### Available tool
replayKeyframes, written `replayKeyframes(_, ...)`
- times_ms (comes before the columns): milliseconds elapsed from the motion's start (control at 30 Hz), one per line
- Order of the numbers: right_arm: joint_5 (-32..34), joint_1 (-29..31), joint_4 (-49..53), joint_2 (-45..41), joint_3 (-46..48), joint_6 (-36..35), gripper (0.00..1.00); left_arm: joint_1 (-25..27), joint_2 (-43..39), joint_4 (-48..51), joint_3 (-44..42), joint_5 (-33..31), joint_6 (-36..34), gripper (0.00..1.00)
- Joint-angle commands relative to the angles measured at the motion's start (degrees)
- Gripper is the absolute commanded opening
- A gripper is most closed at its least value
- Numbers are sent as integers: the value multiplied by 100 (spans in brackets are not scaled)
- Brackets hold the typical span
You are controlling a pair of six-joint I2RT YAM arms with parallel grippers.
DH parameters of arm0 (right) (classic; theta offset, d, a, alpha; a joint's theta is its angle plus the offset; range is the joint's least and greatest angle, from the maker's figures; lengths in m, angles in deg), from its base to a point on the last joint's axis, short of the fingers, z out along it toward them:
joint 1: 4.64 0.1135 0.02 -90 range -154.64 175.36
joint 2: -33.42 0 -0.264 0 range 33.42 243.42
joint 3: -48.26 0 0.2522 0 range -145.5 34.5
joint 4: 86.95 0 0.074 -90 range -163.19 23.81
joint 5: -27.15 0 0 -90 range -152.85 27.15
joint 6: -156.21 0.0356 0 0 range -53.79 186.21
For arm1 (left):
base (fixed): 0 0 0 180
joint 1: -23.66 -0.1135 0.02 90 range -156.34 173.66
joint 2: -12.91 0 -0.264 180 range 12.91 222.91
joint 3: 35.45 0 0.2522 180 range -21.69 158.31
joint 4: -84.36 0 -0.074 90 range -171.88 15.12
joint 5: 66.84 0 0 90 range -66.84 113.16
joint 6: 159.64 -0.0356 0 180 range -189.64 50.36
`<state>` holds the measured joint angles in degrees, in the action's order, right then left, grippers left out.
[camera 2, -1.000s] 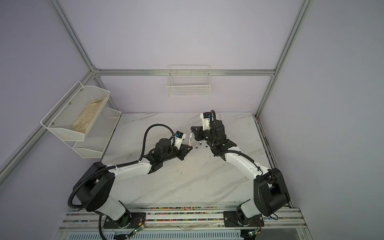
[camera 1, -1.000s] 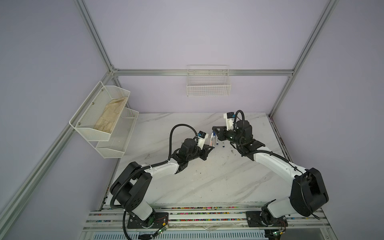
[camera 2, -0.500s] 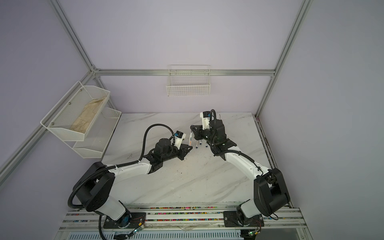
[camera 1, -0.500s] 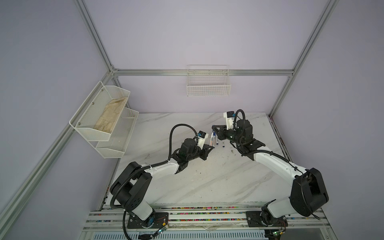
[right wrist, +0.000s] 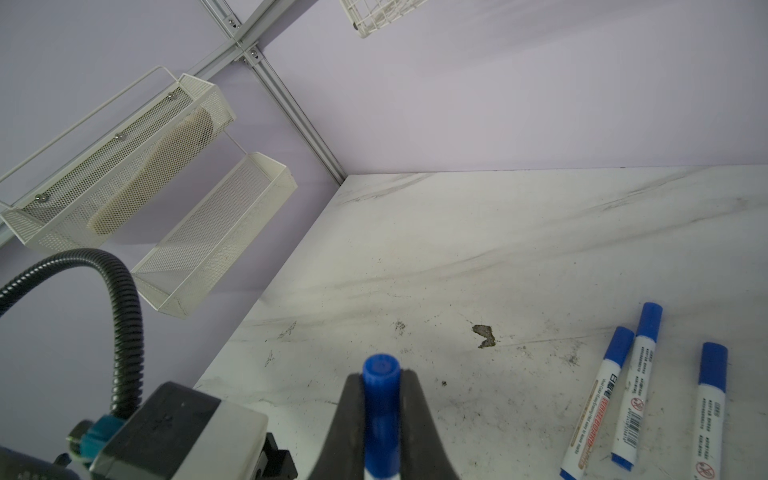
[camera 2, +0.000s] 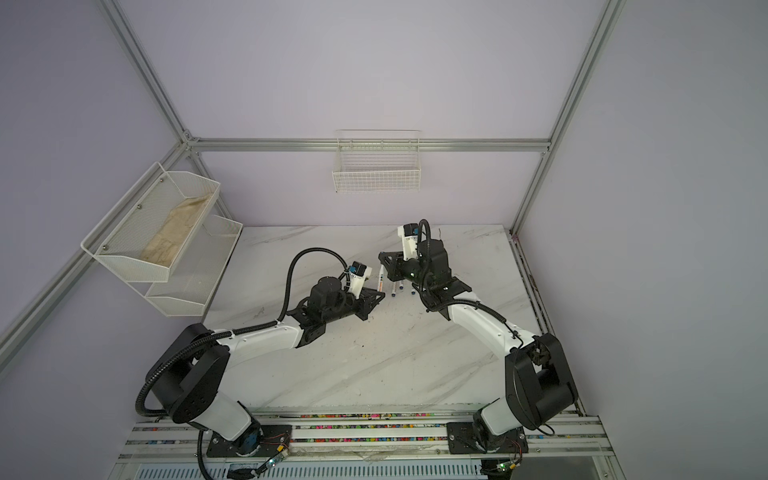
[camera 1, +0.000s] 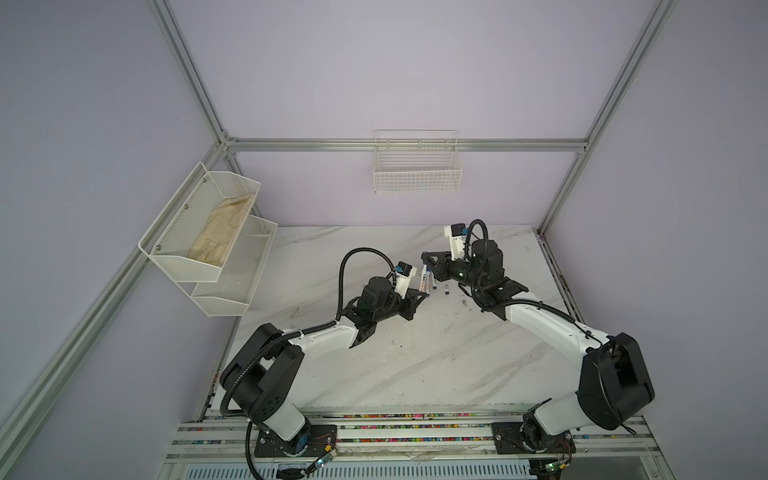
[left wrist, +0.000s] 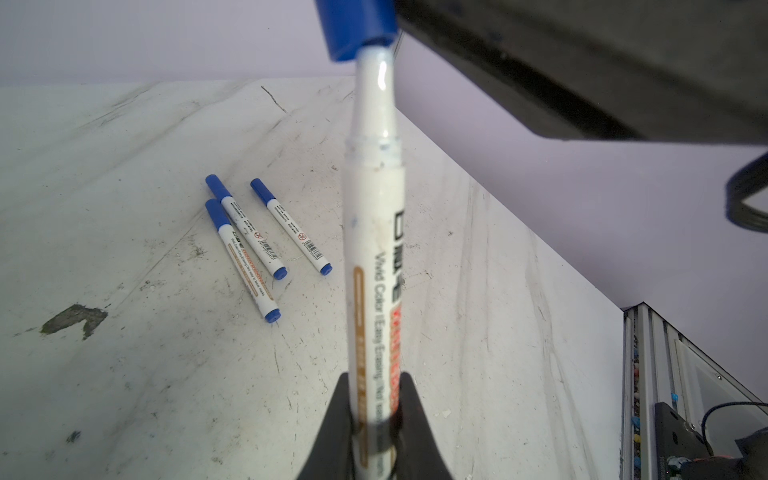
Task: Insert the pens into the pen caps
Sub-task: 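Press the blue cap down over the marker tip with the right gripper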
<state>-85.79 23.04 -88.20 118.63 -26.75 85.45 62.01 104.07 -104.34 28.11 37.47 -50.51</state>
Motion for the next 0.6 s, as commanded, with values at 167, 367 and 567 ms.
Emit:
replayKeyframes(167, -295, -9, -104, -213, 209, -10, 0, 6, -82, -465, 91, -95, 125, 0)
replayKeyframes(367, -461, -15, -40, -544, 430, 71, 0, -76, -28, -878, 162, -8, 295, 0)
replayKeyframes(567, -562, -16, 102, -620, 491, 60, 0, -199, 41, -1266, 379, 308, 410, 0)
